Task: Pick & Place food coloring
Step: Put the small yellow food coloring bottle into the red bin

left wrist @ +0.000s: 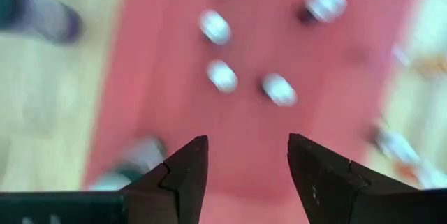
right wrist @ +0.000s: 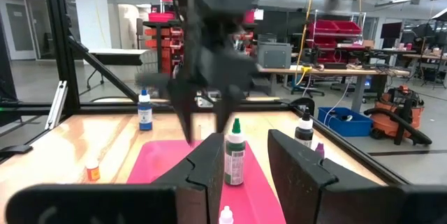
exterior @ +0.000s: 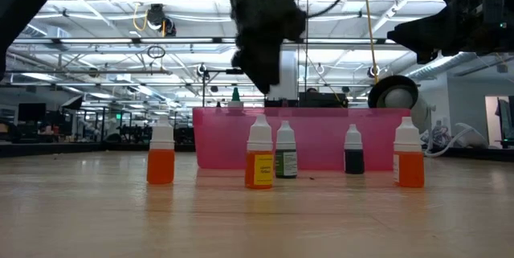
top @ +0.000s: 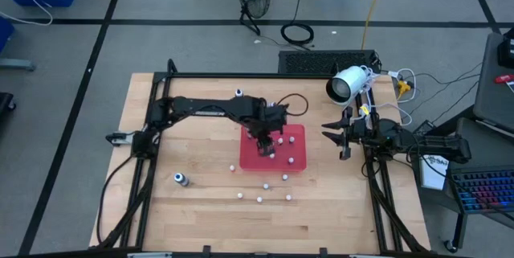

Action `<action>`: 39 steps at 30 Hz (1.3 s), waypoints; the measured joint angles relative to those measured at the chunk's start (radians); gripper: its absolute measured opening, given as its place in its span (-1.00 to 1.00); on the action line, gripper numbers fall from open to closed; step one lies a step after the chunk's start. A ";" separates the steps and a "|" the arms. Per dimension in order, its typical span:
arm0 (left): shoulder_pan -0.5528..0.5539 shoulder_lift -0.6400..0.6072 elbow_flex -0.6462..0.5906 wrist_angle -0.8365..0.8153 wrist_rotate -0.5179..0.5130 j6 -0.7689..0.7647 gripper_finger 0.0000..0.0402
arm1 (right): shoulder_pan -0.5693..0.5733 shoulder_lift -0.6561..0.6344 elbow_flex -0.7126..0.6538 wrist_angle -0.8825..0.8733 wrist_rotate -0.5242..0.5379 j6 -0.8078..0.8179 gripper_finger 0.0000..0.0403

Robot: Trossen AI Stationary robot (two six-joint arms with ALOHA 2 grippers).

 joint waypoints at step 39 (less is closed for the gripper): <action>-0.330 -0.393 -0.634 0.160 -0.302 -0.279 -0.03 | 0.000 0.005 0.000 0.003 0.000 0.000 -0.50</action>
